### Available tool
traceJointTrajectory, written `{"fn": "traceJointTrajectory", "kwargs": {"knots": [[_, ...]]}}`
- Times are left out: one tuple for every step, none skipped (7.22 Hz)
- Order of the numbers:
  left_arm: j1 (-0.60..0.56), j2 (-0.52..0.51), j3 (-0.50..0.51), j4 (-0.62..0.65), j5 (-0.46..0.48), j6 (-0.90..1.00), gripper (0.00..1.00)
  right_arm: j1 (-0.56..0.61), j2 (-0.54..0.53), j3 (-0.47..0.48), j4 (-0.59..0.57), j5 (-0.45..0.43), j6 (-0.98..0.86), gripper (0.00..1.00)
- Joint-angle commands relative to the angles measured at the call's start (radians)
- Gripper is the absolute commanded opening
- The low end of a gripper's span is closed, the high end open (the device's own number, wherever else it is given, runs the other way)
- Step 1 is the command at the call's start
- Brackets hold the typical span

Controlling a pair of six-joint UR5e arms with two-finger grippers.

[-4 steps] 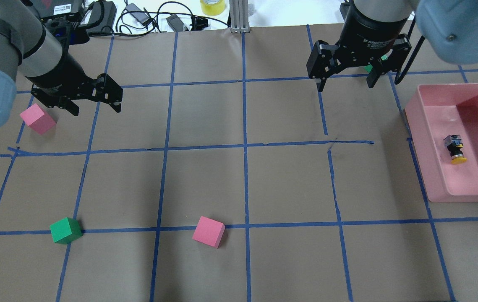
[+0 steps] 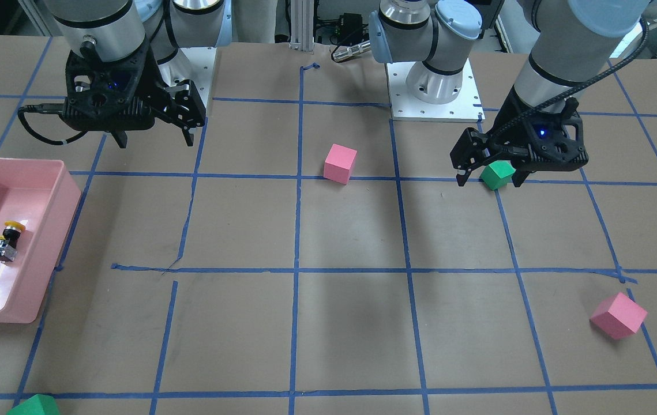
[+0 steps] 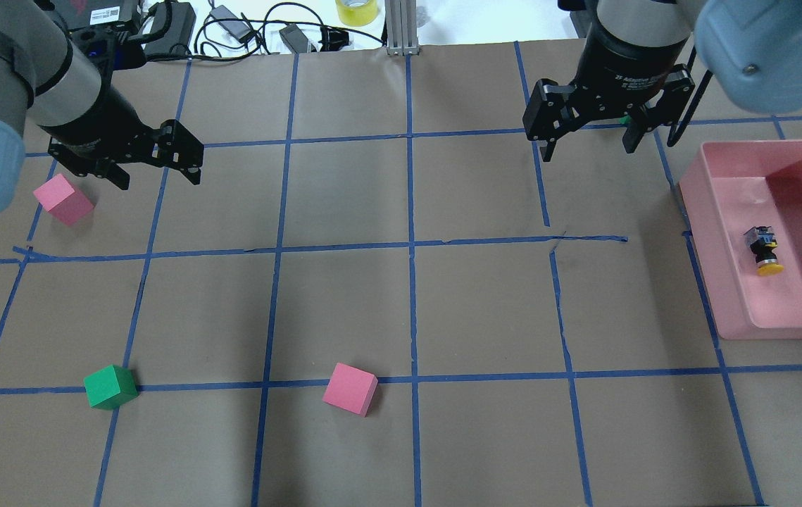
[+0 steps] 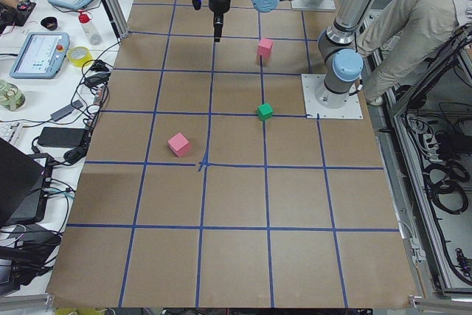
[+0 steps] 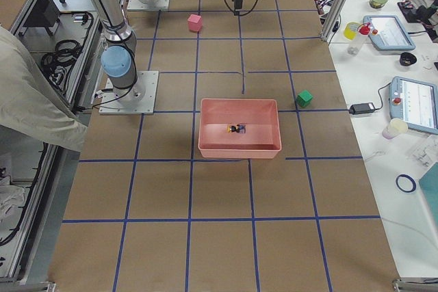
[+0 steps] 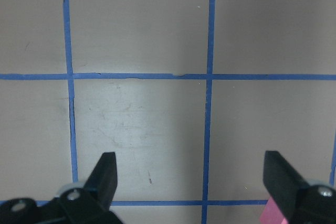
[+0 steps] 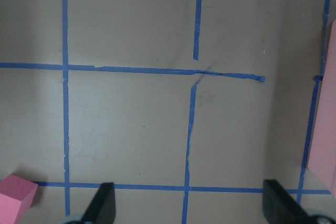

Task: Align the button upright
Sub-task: 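Move the right gripper over the pink bin toward the push-button switch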

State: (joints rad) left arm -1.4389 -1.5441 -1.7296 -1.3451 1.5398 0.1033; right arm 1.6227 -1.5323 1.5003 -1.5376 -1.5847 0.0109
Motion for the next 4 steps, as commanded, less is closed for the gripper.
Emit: {"fn": "traceJointTrajectory", "kwargs": {"knots": [[0.0,-0.002,0.001,0.003,-0.001,-0.002,1.0,-0.137,0.004,0.001,0.016,0.002,-0.046,1.0],[0.0,-0.001,0.001,0.007,-0.001,-0.002,1.0,-0.203,0.014,0.008,0.022,-0.004,-0.09,1.0],[0.0,0.004,0.001,0.008,-0.009,-0.002,1.0,-0.278,0.032,0.035,-0.004,-0.006,-0.214,1.0],[0.0,0.013,0.004,0.008,-0.007,-0.002,1.0,-0.372,0.049,0.07,-0.069,-0.001,-0.301,1.0]]}}
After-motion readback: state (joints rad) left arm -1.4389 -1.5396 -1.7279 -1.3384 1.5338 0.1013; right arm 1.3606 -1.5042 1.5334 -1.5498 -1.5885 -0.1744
